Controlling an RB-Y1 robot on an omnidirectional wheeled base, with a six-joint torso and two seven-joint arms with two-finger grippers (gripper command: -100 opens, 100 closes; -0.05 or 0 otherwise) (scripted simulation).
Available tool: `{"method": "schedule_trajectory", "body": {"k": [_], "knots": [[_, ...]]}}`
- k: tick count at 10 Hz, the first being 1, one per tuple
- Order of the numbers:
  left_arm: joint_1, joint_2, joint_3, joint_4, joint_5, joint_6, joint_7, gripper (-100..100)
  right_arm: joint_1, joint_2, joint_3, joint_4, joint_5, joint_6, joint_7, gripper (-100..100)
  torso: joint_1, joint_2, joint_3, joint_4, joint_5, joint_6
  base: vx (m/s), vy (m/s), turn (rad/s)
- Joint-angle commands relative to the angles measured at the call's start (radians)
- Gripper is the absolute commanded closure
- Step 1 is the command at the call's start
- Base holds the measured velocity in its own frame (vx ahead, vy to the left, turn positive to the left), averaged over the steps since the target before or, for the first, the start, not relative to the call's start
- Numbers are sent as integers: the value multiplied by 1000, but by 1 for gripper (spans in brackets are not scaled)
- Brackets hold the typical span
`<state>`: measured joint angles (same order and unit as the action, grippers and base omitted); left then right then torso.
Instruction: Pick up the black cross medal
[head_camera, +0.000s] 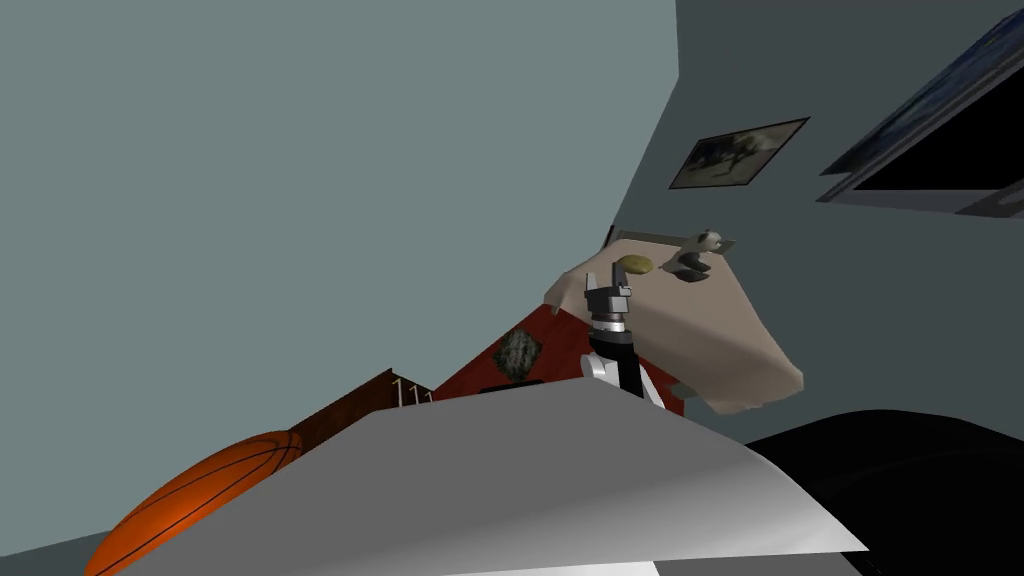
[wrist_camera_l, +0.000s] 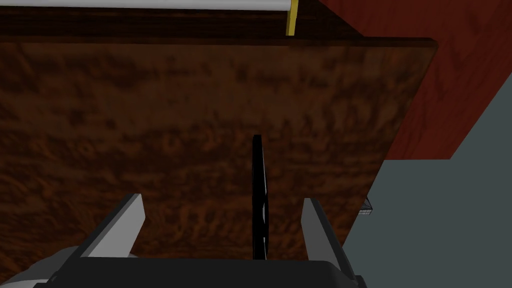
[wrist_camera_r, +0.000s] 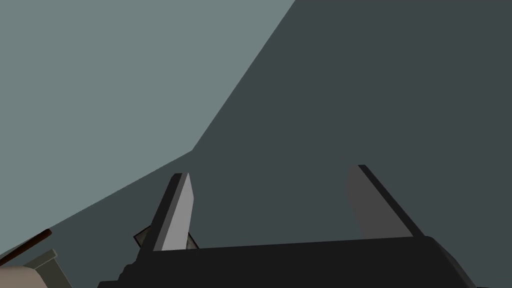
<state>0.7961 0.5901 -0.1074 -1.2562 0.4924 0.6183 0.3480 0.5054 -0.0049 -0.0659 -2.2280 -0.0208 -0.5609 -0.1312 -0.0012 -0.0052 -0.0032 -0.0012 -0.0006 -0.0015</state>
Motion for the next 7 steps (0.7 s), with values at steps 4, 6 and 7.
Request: {"method": "schedule_trajectory", "body": {"k": [4, 6, 7], "knots": [[-6, 67, -119, 57, 33, -114, 29, -100, 0, 0, 0, 0, 0, 0, 0, 0, 1, 0, 0, 0, 0, 1, 89, 8, 101], [-12, 109, -184, 96, 52, -176, 48, -100, 0, 0, 0, 0, 0, 0, 0, 0, 0, 3, 1, 1, 0, 0, 69, -8, 159], [-19, 152, -217, 135, 71, -211, 67, -100, 0, 0, 0, 0, 0, 0, 0, 0, 0, 2, 1, 1, 0, 1, 35, -3, 123]]}}
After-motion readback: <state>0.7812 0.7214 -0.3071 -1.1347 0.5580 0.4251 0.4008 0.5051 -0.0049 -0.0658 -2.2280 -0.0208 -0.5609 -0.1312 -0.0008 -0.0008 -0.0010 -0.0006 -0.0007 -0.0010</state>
